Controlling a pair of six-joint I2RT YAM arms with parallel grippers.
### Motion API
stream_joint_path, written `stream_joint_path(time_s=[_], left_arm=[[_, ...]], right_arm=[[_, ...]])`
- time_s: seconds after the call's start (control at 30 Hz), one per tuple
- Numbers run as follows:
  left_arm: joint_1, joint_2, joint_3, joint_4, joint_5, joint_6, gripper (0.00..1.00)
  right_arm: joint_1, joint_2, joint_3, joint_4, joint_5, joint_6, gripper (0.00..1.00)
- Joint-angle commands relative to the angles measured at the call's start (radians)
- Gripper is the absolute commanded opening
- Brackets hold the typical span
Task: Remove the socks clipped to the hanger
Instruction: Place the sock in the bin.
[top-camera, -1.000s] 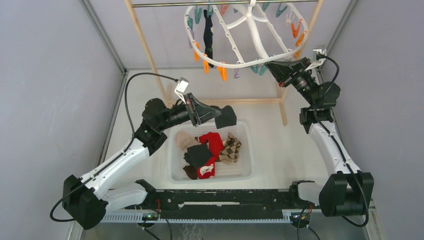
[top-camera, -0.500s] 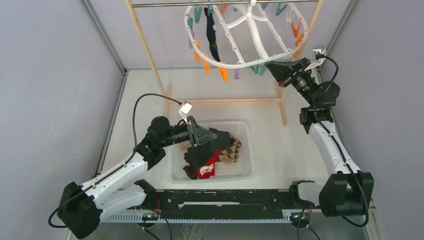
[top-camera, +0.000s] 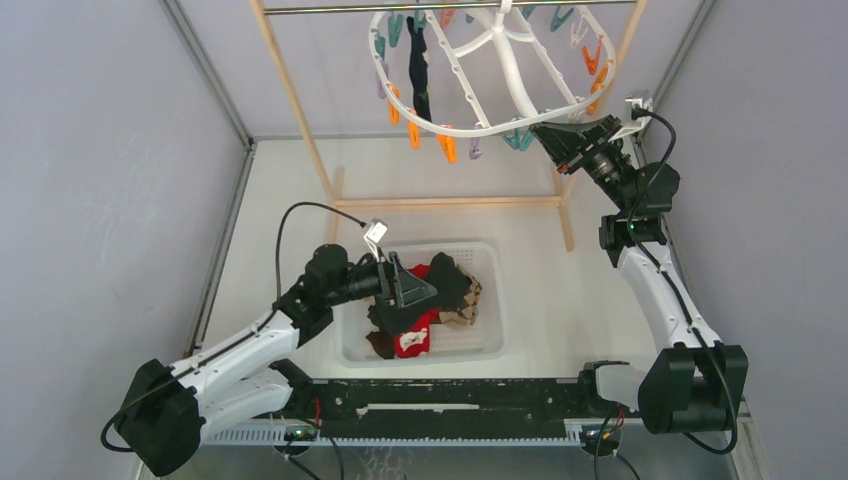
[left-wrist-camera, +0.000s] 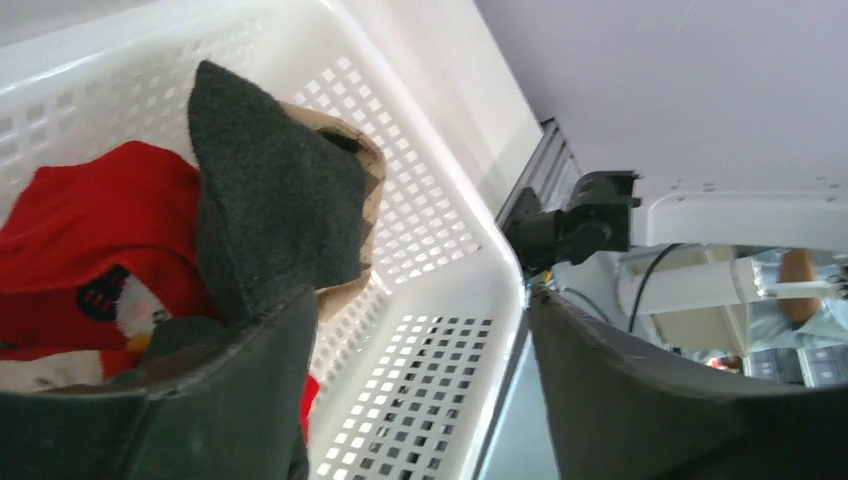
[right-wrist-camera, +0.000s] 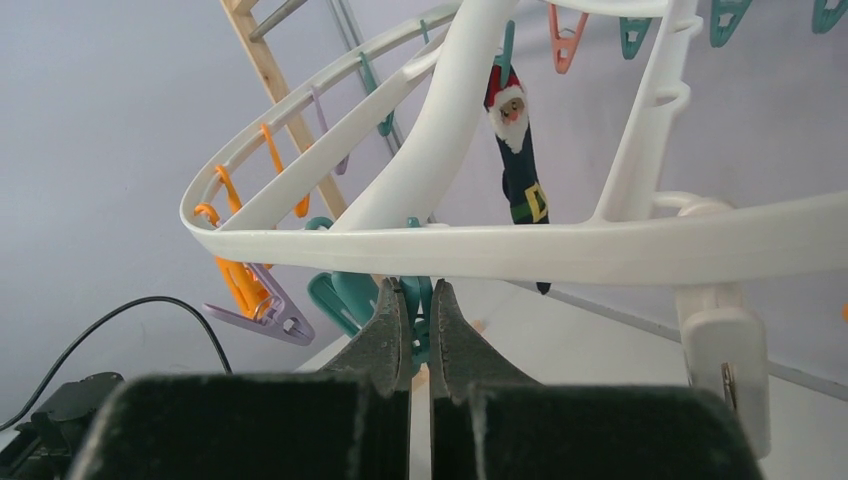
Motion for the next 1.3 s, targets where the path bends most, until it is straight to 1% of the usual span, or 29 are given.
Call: stream_joint_path(time_s=[0.0,0.03,0.07,0.23,0.27,0.43,0.7,1.0,1.27], left_arm=[[-0.005,-0.022,0.037,-0.03,-0.02,0.03,0.9],[-0.005,-0.027,0.045,-0.044,-0.024,0.035,0.97],[-0.005,-0.035,0.054,-0.057,-0.029,0.041,0.99],[-0.005,-0.069,0.138,-0.171,-0.087,0.096,1.0],[-0.003,-0.071,0.157,-0.186,-0.099,0.106,1.0],[-0.003,-0.046,0.243,-0.244,-0.13,0.143,1.0],[0.018,0.009,0.312,-0.243,-0.177,0.141,1.0],[0.103,0.074,0.408,-0.215,-0.239,0.123,1.0],[0.143,0.141,0.453,-0.16,-0.27,0.139,1.0]], right_arm=[[-0.005,-0.033,0.039,-0.005,0.011,-0.013,0.0],[-0.006,-0.034,0.039,-0.005,0.013,-0.012,0.0],[-0.01,-0.036,0.039,-0.006,0.016,-0.012,0.0],[-0.012,-0.04,0.039,0.007,0.025,0.006,0.0],[-0.032,-0.039,0.039,0.012,0.027,0.011,0.01],[-0.049,-0.027,0.05,-0.001,0.041,0.017,0.03],[-0.076,-0.002,0.071,-0.024,0.075,0.019,0.06],[-0.117,0.058,0.127,-0.056,0.105,0.032,0.08],[-0.166,0.135,0.173,-0.023,0.103,0.076,0.1]])
